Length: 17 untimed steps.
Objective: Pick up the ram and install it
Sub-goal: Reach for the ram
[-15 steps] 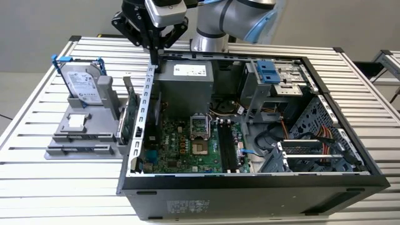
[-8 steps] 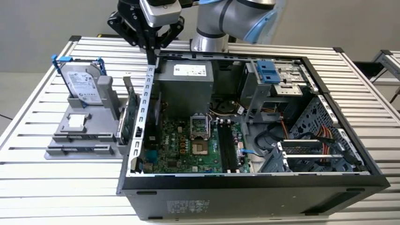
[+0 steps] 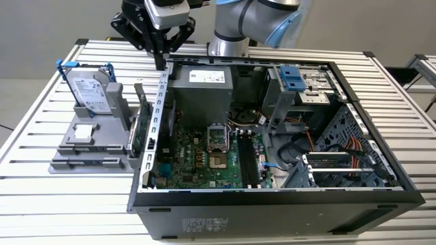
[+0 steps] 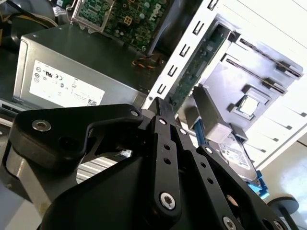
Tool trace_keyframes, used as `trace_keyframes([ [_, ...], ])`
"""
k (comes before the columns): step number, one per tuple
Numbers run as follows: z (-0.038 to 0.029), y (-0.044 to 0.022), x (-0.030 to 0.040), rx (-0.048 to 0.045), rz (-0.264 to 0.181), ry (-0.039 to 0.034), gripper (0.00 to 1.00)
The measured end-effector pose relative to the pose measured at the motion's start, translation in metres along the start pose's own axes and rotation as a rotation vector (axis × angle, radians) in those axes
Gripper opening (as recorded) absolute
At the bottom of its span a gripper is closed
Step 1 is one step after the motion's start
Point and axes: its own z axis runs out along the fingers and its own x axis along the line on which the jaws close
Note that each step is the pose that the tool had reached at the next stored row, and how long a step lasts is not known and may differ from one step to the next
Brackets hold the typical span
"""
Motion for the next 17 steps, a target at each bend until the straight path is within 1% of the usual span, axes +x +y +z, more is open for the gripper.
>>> trace_keyframes([
  [7, -0.0002, -0.0006, 0.0082, 0.0001, 0.000, 0.0000, 0.00],
  [17, -0.0005, -0.0015, 0.0217, 0.0000, 0.000, 0.0000, 0.00],
])
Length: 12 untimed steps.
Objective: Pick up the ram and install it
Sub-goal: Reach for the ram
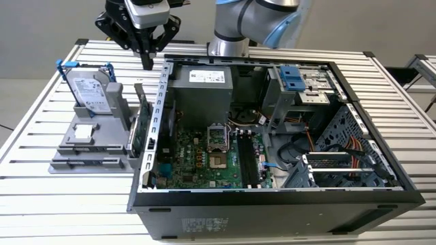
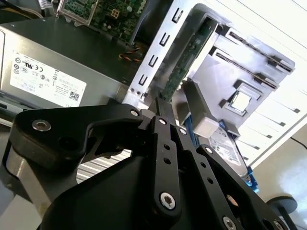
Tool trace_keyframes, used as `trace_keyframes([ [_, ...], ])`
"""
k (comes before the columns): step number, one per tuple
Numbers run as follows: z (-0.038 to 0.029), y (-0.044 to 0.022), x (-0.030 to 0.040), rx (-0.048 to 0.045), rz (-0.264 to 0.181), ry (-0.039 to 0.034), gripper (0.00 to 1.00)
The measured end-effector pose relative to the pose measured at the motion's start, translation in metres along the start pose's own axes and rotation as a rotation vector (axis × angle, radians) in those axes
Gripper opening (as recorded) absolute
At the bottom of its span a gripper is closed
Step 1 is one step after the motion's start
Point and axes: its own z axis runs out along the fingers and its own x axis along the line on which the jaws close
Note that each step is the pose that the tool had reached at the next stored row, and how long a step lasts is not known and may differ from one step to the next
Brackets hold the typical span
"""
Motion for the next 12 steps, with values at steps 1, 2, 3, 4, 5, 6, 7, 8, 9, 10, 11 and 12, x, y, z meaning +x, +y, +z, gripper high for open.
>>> trace_keyframes([
  [1, 0.0000, -0.0001, 0.0012, 0.0000, 0.000, 0.0000, 0.00],
  [2, 0.0000, -0.0002, 0.0026, 0.0000, 0.000, 0.0000, 0.00],
  [3, -0.0001, -0.0003, 0.0039, 0.0000, 0.000, 0.0000, 0.00],
  [4, -0.0001, -0.0004, 0.0053, 0.0000, 0.000, 0.0000, 0.00],
  [5, -0.0002, -0.0005, 0.0066, 0.0000, 0.000, 0.0000, 0.00],
  [6, -0.0002, -0.0006, 0.0080, 0.0000, 0.000, 0.0001, 0.00],
  [7, -0.0002, -0.0007, 0.0093, 0.0000, 0.000, 0.0000, 0.00],
  [8, -0.0003, -0.0008, 0.0108, 0.0001, 0.000, 0.0000, 0.00],
  [9, -0.0003, -0.0008, 0.0121, 0.0000, 0.000, 0.0000, 0.00],
  [10, -0.0003, -0.0009, 0.0135, 0.0000, 0.000, 0.0000, 0.00],
  [11, -0.0003, -0.0010, 0.0150, -0.0001, 0.000, 0.0000, 0.00],
  [12, -0.0004, -0.0011, 0.0162, 0.0000, 0.000, 0.0000, 0.00],
])
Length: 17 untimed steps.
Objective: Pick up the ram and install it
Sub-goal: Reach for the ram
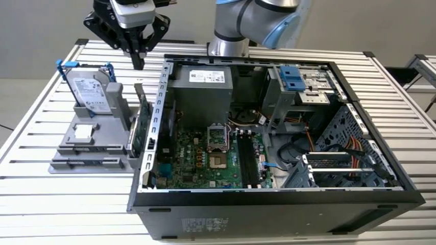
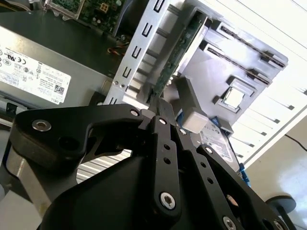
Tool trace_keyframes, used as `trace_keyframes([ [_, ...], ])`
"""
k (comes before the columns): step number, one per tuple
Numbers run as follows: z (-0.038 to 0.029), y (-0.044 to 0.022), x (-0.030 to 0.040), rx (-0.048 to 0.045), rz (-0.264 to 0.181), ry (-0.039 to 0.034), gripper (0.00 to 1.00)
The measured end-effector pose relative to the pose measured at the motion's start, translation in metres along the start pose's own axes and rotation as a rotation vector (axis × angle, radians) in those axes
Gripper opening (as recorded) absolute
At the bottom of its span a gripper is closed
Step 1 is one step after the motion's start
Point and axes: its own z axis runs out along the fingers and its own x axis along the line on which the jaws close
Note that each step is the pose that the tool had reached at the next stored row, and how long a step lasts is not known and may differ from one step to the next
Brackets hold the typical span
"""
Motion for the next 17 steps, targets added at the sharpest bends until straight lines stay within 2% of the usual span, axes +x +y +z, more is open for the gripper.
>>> trace_keyframes([
  [17, -0.0005, -0.0015, 0.0215, 0.0000, 0.000, 0.0000, 0.00],
])
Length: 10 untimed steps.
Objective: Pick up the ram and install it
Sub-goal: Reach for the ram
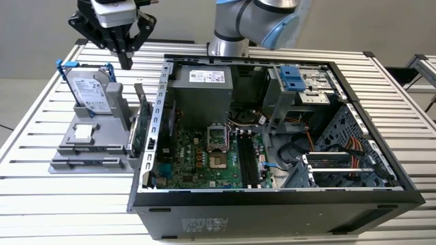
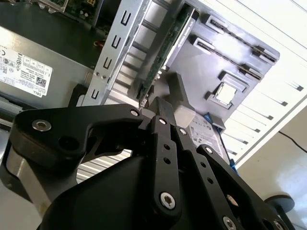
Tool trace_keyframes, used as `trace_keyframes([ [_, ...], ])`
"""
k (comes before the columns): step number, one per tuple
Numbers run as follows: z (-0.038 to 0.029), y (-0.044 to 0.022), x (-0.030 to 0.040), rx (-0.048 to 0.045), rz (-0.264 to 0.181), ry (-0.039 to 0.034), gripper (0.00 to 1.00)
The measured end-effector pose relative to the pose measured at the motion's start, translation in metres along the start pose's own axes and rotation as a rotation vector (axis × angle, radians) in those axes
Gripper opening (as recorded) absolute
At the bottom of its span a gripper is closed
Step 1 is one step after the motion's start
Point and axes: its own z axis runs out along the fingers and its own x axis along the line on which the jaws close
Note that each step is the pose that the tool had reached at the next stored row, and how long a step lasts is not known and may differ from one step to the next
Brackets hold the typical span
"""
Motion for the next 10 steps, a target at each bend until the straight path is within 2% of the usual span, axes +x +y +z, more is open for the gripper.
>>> trace_keyframes([
  [10, -0.0003, -0.0009, 0.0128, 0.0000, 0.000, 0.0000, 0.00],
])
